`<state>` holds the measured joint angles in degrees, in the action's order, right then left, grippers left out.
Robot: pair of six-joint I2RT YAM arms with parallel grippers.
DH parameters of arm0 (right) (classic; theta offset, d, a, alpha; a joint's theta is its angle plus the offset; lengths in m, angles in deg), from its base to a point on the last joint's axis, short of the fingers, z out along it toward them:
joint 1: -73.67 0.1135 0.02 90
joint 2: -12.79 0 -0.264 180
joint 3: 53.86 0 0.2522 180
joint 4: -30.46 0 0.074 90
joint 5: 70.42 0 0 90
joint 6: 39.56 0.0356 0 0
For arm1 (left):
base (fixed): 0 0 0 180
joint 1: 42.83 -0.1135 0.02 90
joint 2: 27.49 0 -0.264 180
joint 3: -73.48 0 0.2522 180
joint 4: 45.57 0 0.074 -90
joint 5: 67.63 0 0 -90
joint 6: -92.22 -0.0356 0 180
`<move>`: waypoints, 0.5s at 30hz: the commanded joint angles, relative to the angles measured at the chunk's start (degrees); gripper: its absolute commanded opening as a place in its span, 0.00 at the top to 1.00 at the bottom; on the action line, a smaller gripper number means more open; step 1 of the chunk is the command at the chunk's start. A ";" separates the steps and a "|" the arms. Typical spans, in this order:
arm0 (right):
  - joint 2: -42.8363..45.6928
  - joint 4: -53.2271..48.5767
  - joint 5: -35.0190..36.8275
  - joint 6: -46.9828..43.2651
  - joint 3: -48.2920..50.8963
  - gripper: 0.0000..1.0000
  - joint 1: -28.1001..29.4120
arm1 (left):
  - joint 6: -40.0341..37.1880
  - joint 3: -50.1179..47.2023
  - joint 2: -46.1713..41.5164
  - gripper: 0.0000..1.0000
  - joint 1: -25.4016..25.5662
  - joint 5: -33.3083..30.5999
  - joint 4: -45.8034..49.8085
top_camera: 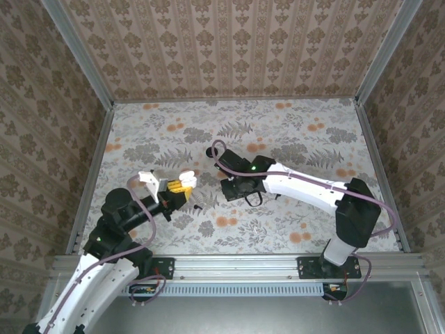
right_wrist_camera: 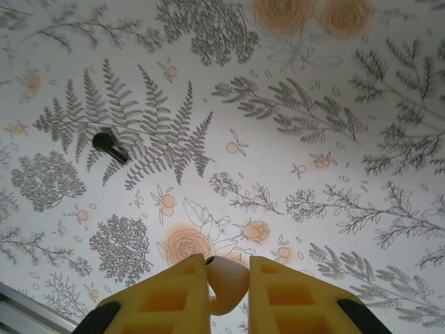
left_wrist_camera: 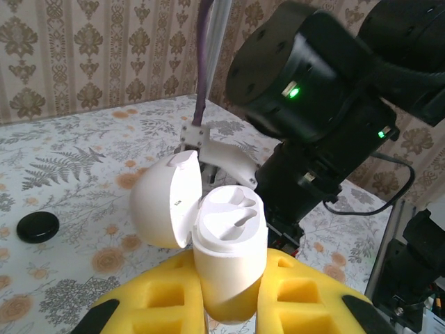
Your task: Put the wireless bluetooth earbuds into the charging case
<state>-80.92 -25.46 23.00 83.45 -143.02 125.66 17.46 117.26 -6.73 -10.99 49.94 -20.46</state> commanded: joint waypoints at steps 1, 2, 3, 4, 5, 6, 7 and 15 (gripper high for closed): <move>5.17 2.55 3.14 -6.78 2.27 0.84 -0.29 | 2.00 -1.65 0.90 1.00 0.50 3.17 -8.10; 6.60 3.26 3.26 -8.20 2.82 0.85 -0.29 | 2.36 -2.31 1.16 1.00 0.51 3.48 -9.68; 8.17 3.94 3.50 -9.49 3.37 0.85 -0.29 | 2.84 -3.22 1.38 1.00 0.51 4.03 -11.74; 9.36 4.38 3.77 -10.43 3.79 0.85 -0.36 | 3.25 -4.22 1.51 1.00 0.51 4.71 -14.11; 10.84 4.79 4.02 -11.70 4.22 0.85 -0.31 | 3.90 -5.26 1.69 1.00 0.51 5.19 -16.67; 12.34 5.22 4.20 -12.82 4.53 0.85 -0.36 | 4.65 -6.06 1.96 1.00 0.51 5.24 -18.66; 13.37 5.61 4.43 -13.79 4.80 0.85 -0.35 | 4.93 -6.56 2.27 1.00 0.51 5.37 -19.73; 24.64 9.50 0.67 -21.54 6.84 0.87 -0.40 | 4.66 -6.45 7.28 1.00 0.86 8.59 -24.84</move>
<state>-59.19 -18.70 25.31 66.97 -136.96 125.55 21.09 110.39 -0.79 -10.49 55.36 -39.37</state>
